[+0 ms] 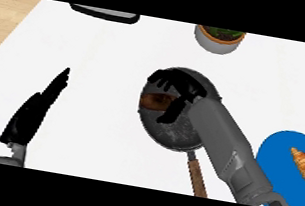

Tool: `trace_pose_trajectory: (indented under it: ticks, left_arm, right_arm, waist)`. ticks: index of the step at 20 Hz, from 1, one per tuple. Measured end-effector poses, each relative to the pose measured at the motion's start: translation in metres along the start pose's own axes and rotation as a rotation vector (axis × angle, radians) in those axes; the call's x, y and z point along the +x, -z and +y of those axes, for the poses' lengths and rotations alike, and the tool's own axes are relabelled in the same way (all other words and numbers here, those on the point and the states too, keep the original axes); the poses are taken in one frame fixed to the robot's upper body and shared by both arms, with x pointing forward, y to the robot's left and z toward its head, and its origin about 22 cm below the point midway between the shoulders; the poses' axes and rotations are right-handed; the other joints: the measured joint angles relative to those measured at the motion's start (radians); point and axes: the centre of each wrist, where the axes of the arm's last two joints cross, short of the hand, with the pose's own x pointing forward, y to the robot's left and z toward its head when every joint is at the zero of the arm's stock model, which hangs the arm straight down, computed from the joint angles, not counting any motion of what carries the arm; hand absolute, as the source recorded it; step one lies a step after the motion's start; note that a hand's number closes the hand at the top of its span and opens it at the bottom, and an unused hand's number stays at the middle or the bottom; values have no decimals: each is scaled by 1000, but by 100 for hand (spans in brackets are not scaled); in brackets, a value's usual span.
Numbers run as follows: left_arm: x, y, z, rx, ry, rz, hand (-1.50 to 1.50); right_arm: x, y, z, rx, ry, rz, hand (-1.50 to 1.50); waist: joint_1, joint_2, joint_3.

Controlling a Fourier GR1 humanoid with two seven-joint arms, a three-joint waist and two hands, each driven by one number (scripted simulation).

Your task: Pick the sweet potato from the plate and place it in the pan

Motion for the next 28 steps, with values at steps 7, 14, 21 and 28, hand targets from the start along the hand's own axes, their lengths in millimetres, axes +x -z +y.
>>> trace_pose_trajectory:
  ticks: [7, 14, 21, 28]
  left_arm:
    - [1, 4, 3, -3, 0, -2, 0]
    - [-5, 0, 4, 22, -5, 11, 0]
    - [-10, -7, 9, 35, -6, 16, 0]
    - [-8, -7, 7, 41, -4, 6, 0]
  right_arm:
    - [7, 0, -8, -196, 241, -116, -150]
    - [10, 3, -29, -431, 427, -87, -150]
    - [-38, -32, -85, -573, 501, -90, -150]
    - [-93, -94, -138, -633, 468, -125, -150]
  waist:
    - [-2, -2, 0]
    - [-29, -5, 0]
    - [-46, -2, 0]
    - [-45, 2, 1]
